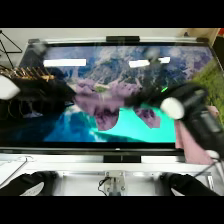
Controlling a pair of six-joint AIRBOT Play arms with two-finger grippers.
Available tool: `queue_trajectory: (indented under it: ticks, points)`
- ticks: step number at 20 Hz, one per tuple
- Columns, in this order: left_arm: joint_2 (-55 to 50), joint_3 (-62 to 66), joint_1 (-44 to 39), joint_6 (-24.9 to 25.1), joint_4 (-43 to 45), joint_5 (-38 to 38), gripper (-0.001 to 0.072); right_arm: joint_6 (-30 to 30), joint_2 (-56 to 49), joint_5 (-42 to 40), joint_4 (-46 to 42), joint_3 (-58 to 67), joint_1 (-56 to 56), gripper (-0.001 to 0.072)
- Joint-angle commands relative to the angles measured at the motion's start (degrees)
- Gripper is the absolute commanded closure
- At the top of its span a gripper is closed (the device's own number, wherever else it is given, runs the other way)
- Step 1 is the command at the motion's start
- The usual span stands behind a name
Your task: Fold the shirts.
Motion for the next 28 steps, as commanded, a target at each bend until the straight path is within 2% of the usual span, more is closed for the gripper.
queue_trajectory:
  ticks: [1, 4, 7, 11, 18, 20, 23, 27, 28]
  points:
    - [0.68, -15.52, -7.26, -5.68, 2.16, 3.17, 0.065, -2.62, -3.32, 14.05, 4.7, -7.28, 6.8, 0.0624]
    - [0.68, -19.08, -7.69, -5.75, 2.82, 1.97, 0.065, -2.08, -4.5, 14.14, 5.97, -8.22, 9.22, 0.0624]
    - [1.44, -19.12, -7.67, -6.29, 4.04, -2.6, 0.065, -0.24, -3.89, 14.97, 5.81, -8.22, 9.2, 0.0624]
    - [2.97, -19.43, -8.28, -9.33, 4.02, -3.76, 0.0649, 3.28, -3.41, 14.56, 7.04, -8.22, 9.2, 0.0624]
    - [1.79, -21.64, -8.15, -9.75, 4.0, -3.82, 0.0646, 5.77, -3.43, 3.61, 5.4, -8.22, 9.2, 0.0624]
    - [1.79, -24.33, -8.15, -9.75, 3.41, -3.56, 0.0621, 5.77, -3.43, 2.49, 4.79, -8.22, 9.2, 0.0624]
    - [1.79, -28.48, -8.15, -9.75, 3.13, -0.52, 0.0622, 6.51, -3.43, 3.15, 4.79, -8.24, 9.2, 0.0624]
    - [1.79, -32.2, -8.15, -11.72, 1.57, 7.67, 0.0618, 10.71, -3.43, 3.48, 5.14, -12.33, 11.08, 0.0624]
    - [1.79, -32.3, -8.15, -11.69, 0.31, 9.09, 0.0558, 11.19, -3.45, 2.32, 4.96, -14.32, 12.5, 0.0624]
